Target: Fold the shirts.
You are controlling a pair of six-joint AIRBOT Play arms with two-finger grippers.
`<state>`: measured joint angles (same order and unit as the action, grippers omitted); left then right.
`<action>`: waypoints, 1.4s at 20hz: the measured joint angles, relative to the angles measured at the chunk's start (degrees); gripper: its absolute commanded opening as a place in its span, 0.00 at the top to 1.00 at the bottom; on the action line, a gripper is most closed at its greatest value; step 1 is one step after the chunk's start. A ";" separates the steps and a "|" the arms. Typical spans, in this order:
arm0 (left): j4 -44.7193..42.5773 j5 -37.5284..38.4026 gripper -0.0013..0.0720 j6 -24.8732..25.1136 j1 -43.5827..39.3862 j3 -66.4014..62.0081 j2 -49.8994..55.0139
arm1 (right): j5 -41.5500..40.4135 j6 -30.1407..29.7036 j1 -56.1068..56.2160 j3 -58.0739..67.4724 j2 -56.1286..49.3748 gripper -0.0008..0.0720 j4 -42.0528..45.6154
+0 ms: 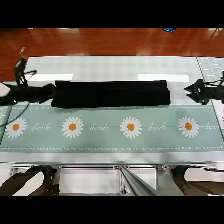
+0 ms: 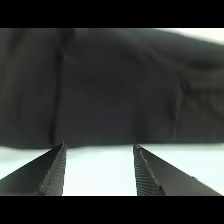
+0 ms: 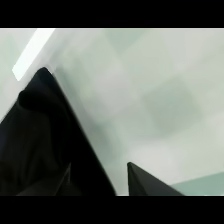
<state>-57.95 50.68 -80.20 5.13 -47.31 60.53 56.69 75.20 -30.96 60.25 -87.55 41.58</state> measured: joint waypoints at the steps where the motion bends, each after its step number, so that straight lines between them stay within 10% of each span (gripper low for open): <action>1: 0.07 -0.66 0.29 0.00 -1.68 1.36 -1.11 | -0.22 -0.44 0.85 -0.15 -1.75 0.41 -1.42; 12: 1.90 -2.97 0.29 -0.11 -8.52 4.61 -3.61 | 1.92 -2.51 10.93 6.45 -14.29 0.42 -11.82; 16: 2.64 -3.13 0.29 -0.13 -8.70 4.66 -3.61 | 1.44 -2.38 14.58 7.67 -15.74 0.95 -11.52; 21: 2.95 -3.08 0.30 -0.02 -8.70 4.63 -3.61 | 5.35 -4.59 15.98 8.61 -12.85 0.96 -11.28; 22: 2.99 -2.95 0.35 0.00 -8.72 4.63 -3.61 | 6.58 -4.70 15.93 8.68 -10.86 0.96 -9.73; 24: 3.41 -2.25 0.93 -0.02 -8.76 4.61 -3.61 | 8.90 -4.37 15.87 8.26 -5.84 0.96 -5.73; 28: 5.84 -0.96 0.95 1.97 -10.60 4.55 -3.34 | 11.96 -3.13 15.69 2.29 9.57 0.96 1.95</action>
<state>-52.12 49.71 -78.24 -5.48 -42.76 57.19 68.64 72.07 -15.27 62.54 -77.97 43.53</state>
